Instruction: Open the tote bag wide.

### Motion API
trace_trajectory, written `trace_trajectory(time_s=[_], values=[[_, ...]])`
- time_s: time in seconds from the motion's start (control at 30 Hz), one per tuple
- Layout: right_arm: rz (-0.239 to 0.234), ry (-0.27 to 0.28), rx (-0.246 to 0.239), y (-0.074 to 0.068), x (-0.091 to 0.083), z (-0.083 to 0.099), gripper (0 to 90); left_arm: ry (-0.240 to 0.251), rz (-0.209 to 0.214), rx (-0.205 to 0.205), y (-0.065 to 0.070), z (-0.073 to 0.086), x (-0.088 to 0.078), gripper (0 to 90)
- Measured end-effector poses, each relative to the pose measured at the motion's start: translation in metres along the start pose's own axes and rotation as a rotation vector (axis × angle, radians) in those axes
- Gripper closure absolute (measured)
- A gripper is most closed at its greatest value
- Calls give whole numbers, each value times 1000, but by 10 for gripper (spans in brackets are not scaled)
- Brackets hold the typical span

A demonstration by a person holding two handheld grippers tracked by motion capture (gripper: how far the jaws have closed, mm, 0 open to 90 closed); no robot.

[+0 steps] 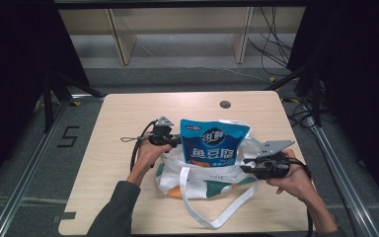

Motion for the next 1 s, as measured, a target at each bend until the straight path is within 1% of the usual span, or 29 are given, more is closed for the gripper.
trace_trajectory(time_s=[0.03,0.07,0.1,0.13,0.17,0.2,0.23,0.27,0.3,0.33,0.37,0.4,0.43,0.47,0.5,0.53,0.57,0.63,0.67,0.7,0.73,0.77,0.8,0.83,0.87,0.9,0.93,0.97,1.0], values=[[-6,-12,-20,-1,-2,3,763,-14,-15,-3,-4,-1,1,827],[-18,-21,-18,-5,-4,6,767,-23,-28,-9,-7,-1,2,833],[-22,-23,-38,-6,-6,8,769,-31,-30,-38,-12,-2,5,836],[-33,-33,-40,-10,-7,11,772,-35,-30,-76,-17,-1,9,833],[-38,-43,-33,-14,-6,16,775,-59,-46,-83,-22,2,12,828],[-36,-48,-18,-18,-1,20,777,-72,-50,-90,-24,4,15,824],[-48,-76,-23,-20,2,24,778,-89,-49,-103,-27,7,19,824],[-51,-96,-25,-24,10,29,779,-97,-44,-126,-29,14,28,820],[-60,-125,-17,-30,22,36,783,-107,-42,-127,-30,16,31,817],[-60,-145,-20,-32,26,38,785,-130,-41,-131,-30,21,37,817],[-69,-186,-28,-38,32,43,787,-93,-36,-148,-30,23,39,835],[-84,-198,-38,-43,39,48,787,-102,-33,-143,-30,23,38,832],[-71,-180,-34,-46,41,48,787,-108,-35,-135,-30,23,38,826],[-72,-175,-76,-42,41,47,787,-104,-43,-139,-30,22,36,809],[-70,-186,-26,-44,39,48,786,-81,-40,-144,-29,20,34,800],[-74,-179,-27,-44,39,48,782,-76,-48,-138,-27,18,31,790],[-74,-190,-6,-44,38,47,769,-76,-45,-123,-27,16,28,775],[-67,-183,12,-42,36,44,721,-49,-40,-126,-25,11,20,741],[-82,-178,33,-42,32,41,660,-40,-36,-129,-24,9,17,713],[-93,-156,37,-41,29,38,620,-35,-27,-130,-22,6,10,691],[-96,-124,31,-38,22,33,580,-25,-17,-120,-20,3,4,655],[-95,-90,46,-37,14,26,543,6,-25,-130,-17,-1,-6,606],[-72,-31,55,-33,2,15,495,19,-30,-137,-15,-3,-12,541],[-55,-3,62,-30,-5,10,486,20,-31,-130,-14,-4,-20,520],[-33,40,77,-27,-12,3,474,29,-41,-125,-11,-5,-26,523],[-22,67,88,-24,-18,-1,461,36,-50,-111,-8,-5,-33,519],[-3,96,115,-20,-24,-7,459,38,-43,-99,-3,-3,-41,517],[32,125,126,-11,-28,-12,460,34,-38,-95,1,-2,-46,517],[55,125,127,-4,-30,-15,458,30,-36,-83,6,1,-51,513]])
Point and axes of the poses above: each handheld gripper's, and its own axes: x roughly forward along the jaws, z roughly out of its underside, y roughly to its right, the point moved 3 cm from there along x, roughly forward along the jaws, and after that the axes turned 8 degrees about z, right-handed, at the moved point
